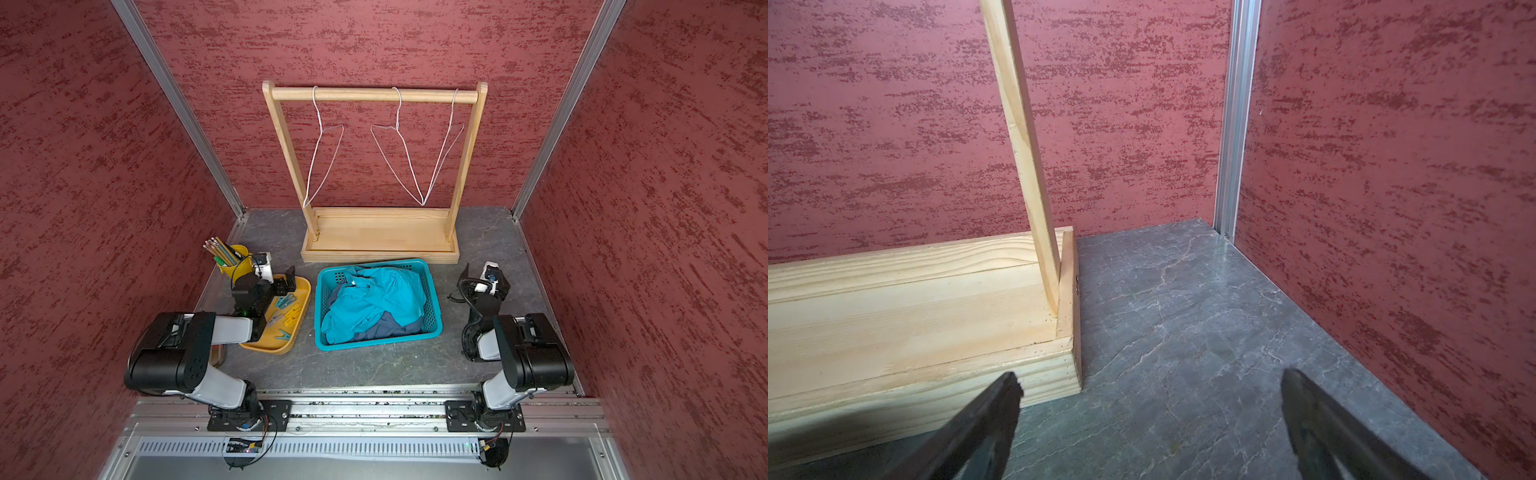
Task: Remove the clothespins securing t-shirts to the hanger
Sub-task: Reset both arms
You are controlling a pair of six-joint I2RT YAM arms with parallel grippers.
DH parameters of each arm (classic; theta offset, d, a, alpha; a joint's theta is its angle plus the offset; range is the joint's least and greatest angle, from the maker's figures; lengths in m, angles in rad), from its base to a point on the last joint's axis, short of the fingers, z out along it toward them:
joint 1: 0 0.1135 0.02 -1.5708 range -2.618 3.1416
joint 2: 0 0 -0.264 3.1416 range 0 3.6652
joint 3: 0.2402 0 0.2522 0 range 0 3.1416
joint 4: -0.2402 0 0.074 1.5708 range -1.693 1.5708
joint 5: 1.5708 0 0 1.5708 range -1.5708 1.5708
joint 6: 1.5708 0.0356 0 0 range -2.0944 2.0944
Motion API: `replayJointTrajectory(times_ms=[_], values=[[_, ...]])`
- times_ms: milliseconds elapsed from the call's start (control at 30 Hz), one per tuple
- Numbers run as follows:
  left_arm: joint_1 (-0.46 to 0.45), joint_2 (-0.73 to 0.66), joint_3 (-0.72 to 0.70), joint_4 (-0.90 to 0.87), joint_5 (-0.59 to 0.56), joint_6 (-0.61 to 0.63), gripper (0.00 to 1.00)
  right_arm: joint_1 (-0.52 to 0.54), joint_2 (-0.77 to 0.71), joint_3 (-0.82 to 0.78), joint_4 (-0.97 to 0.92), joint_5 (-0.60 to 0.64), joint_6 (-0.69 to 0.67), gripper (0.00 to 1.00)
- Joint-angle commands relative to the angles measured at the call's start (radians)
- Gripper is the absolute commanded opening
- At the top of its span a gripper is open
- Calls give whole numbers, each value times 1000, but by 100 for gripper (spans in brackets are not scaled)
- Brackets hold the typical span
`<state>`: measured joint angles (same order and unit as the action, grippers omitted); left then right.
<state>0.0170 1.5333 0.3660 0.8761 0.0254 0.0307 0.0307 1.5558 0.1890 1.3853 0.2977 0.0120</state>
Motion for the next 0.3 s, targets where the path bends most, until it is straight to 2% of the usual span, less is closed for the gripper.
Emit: replayJointTrajectory(times_ms=[0,267], values=[[5,0,11,21,11,-8,99,-6,-7,4,-3,-11,15,99],[4,0,11,21,11,-9,100,-5,-10,1,-1,-11,16,99]])
